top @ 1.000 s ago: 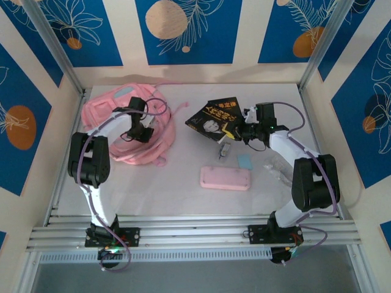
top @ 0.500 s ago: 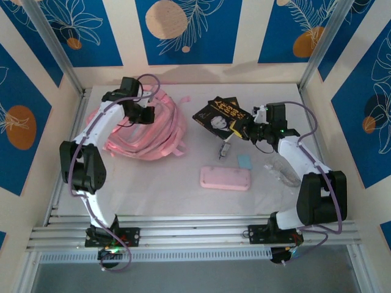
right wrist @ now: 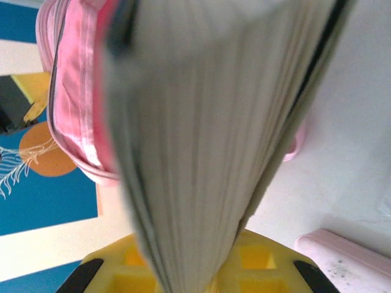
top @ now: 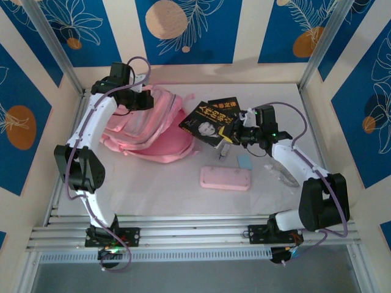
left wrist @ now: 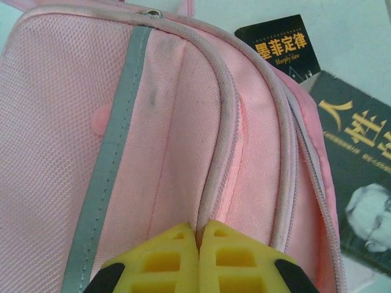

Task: Pack the student bag
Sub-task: Place the book in the student bag.

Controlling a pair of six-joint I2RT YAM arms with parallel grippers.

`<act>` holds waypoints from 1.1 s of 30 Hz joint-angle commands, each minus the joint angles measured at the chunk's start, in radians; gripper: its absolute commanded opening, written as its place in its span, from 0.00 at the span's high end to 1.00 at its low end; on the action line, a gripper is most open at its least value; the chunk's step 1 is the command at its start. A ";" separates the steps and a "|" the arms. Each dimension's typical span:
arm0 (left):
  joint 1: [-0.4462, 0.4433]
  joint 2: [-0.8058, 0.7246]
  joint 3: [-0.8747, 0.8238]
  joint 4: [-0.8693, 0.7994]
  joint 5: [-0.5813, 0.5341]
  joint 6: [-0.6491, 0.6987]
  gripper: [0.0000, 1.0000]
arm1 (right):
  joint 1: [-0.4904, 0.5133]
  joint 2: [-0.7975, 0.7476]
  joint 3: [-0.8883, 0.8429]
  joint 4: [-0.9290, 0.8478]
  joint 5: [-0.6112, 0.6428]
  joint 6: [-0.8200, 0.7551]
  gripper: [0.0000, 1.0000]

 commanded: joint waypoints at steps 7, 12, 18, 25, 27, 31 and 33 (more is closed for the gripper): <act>0.012 -0.013 0.034 0.067 0.128 -0.071 1.00 | 0.182 0.280 0.141 0.445 -0.127 0.152 1.00; 0.013 -0.025 0.018 0.101 0.143 -0.087 1.00 | 0.262 0.514 0.292 0.635 -0.141 0.218 1.00; 0.015 -0.063 -0.054 0.165 0.149 -0.112 1.00 | 0.355 0.771 0.516 0.683 -0.076 0.269 1.00; 0.025 -0.102 -0.151 0.264 0.156 -0.160 1.00 | 0.419 0.987 0.763 0.627 0.039 0.315 0.94; 0.033 -0.107 -0.167 0.279 0.149 -0.166 1.00 | 0.418 1.012 0.808 0.595 0.047 0.333 0.83; 0.057 -0.119 -0.212 0.316 0.136 -0.180 1.00 | 0.398 0.944 0.729 0.590 0.046 0.343 0.59; 0.069 -0.122 -0.233 0.331 0.120 -0.182 1.00 | 0.378 0.867 0.647 0.564 0.042 0.336 0.47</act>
